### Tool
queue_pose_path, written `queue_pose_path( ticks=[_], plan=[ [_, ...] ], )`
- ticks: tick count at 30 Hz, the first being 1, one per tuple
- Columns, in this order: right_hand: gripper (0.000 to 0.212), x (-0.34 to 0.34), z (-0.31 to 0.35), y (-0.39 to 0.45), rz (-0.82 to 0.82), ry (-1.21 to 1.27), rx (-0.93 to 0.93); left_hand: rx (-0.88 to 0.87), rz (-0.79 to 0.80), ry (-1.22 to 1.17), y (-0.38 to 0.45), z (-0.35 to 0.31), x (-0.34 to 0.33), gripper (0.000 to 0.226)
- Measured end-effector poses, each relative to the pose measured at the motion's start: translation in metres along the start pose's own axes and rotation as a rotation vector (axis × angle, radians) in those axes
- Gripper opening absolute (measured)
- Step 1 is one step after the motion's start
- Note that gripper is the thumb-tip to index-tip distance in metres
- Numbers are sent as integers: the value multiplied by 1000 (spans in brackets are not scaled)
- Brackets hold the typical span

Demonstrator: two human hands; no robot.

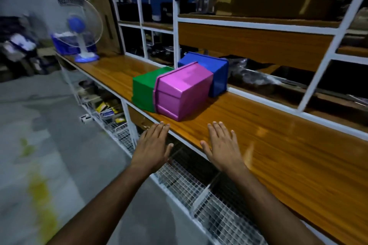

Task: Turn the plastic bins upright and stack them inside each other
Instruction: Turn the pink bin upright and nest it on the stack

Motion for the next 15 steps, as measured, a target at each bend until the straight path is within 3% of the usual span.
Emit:
queue_pose_path(
  ticks=[9, 15],
  plan=[
    [69, -2, -3, 134, -87, -7, -85, -67, -70, -36, 158, 64, 8, 70],
    [61, 12, -9, 206, -188, -39, -147, -224, -253, -275, 271, 72, 30, 50]
  ],
)
Point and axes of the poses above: each hand's wrist, its own y-axis towards the middle knuckle, its own x-axis out of the back of the hand, z = x × y, the point moved 10 cm from there along y, towards the middle knuckle, and after that the axes turned 8 degrees about x, right-handed, at the moved point
